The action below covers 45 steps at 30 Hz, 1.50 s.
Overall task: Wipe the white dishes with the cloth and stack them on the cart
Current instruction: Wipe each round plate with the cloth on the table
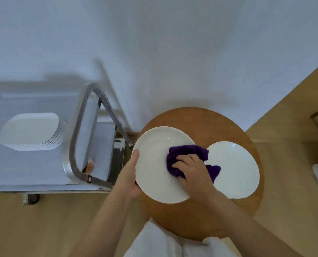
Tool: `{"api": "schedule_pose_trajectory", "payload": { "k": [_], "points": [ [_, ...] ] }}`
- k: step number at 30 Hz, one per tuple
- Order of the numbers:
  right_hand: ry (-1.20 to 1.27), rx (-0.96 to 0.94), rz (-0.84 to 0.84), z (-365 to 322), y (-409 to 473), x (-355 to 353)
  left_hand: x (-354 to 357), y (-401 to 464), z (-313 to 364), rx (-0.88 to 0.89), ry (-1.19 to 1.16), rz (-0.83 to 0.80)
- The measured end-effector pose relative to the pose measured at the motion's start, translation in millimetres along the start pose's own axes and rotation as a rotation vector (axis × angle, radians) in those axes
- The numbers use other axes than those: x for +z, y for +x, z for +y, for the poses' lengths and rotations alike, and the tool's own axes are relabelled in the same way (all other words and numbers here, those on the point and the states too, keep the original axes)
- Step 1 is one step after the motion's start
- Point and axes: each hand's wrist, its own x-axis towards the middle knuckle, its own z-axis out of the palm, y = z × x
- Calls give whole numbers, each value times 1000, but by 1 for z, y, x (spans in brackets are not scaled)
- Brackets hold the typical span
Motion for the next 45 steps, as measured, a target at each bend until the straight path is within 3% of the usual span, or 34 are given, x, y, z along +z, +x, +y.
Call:
{"api": "schedule_pose_trajectory", "payload": {
  "k": [2,7,14,23,27,30,32,34,36,38,41,43,45],
  "points": [
    [57,94,79,12,-1,1,-14,11,-8,15,-20,57],
    [411,666,287,46,-4,-2,-38,50,-21,40,-56,336],
    [457,861,344,78,-3,0,-50,104,-41,-39,18,591],
    [398,831,319,86,-8,12,-64,139,-69,-140,47,693],
    [350,782,321,89,-12,14,-81,148,-78,-259,350,927],
    [334,712,296,89,-15,12,-87,154,-83,-286,519,985],
    [352,723,284,92,-15,9,-85,158,-84,-268,499,994],
    [387,776,290,96,-14,5,-73,160,-85,-222,318,1024],
    [442,849,315,101,-14,-2,-44,156,-86,-244,177,1023],
    [494,896,355,106,-14,-10,-4,145,-95,-427,181,931],
    [545,927,426,115,-16,-27,47,131,-118,-746,317,554],
    [584,951,477,122,-20,-38,68,133,-134,-675,730,403],
    [614,972,511,129,-24,-48,80,140,-146,-391,1318,340]
  ]
}}
